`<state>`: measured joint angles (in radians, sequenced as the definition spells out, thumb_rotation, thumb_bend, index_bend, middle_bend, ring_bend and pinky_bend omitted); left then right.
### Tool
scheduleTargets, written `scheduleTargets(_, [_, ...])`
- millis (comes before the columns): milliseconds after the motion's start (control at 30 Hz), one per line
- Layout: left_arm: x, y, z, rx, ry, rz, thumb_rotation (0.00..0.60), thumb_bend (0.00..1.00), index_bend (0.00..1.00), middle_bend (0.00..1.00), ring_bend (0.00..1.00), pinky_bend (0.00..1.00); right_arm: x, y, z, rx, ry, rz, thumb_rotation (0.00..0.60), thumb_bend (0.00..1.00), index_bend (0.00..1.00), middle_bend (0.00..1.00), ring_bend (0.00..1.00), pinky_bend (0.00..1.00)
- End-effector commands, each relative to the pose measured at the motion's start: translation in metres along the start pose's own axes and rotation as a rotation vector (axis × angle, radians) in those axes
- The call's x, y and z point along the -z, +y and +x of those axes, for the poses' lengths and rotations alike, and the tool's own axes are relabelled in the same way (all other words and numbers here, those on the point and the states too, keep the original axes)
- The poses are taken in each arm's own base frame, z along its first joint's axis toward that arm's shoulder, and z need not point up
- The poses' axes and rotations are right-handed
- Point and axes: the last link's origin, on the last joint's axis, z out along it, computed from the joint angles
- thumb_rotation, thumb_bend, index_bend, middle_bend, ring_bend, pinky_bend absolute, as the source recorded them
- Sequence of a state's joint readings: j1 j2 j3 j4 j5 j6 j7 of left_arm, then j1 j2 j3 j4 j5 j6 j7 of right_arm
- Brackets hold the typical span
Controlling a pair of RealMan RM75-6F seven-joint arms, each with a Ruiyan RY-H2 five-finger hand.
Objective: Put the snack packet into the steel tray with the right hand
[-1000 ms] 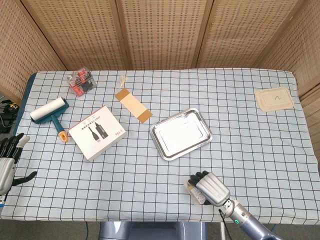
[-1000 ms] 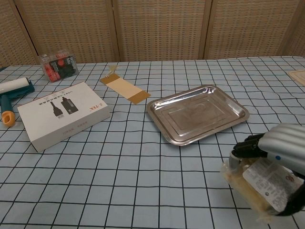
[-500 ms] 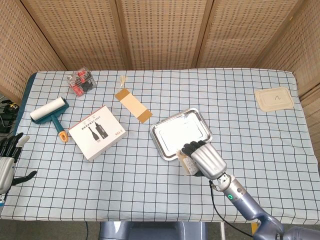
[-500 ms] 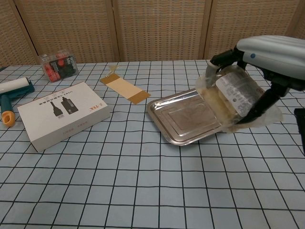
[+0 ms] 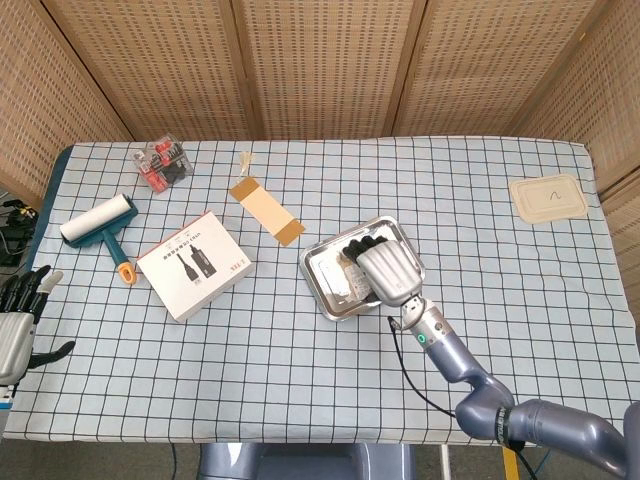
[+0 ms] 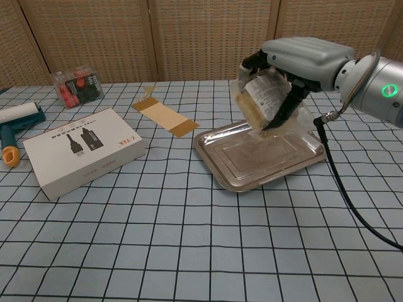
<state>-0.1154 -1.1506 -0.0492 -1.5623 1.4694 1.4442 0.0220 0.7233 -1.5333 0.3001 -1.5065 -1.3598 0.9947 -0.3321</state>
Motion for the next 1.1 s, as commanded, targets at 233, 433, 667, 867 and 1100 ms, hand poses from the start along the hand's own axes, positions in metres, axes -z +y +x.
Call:
scheduleTargets(233, [-0.003,0.002,-0.001,-0.007,-0.008,-0.001,0.6,0.09,0.0,0.0,0.0,0.0,-0.033,0.004,-0.014,0.011,-0.006,-0.032,0.6,0.18,0.72,0.53,0.52,0.48])
scheduleTargets(433, [-0.003,0.001,-0.002,-0.007,-0.01,0.006,0.6,0.09,0.0,0.0,0.0,0.0,-0.04,0.008,-0.021,0.026,-0.018,-0.049,0.6,0.17,0.57,0.35,0.36,0.13])
scheduleTargets(667, [-0.001,0.005,-0.002,-0.01,-0.003,-0.01,0.6,0.09,0.0,0.0,0.0,0.0,-0.042,0.011,-0.026,0.029,-0.015,-0.075,0.6,0.13,0.25,0.02,0.0,0.0])
scheduleTargets(867, [-0.001,0.004,-0.002,-0.009,-0.006,-0.008,0.6,0.09,0.0,0.0,0.0,0.0,-0.035,0.014,-0.022,0.044,-0.01,-0.087,0.6,0.1,0.16,0.0,0.0,0.0])
scheduleTargets(1100, [0.0,0.005,-0.001,-0.008,-0.004,-0.013,0.6,0.09,0.0,0.0,0.0,0.0,-0.012,0.021,-0.012,0.065,-0.002,-0.082,0.6,0.1,0.15,0.0,0.0,0.0])
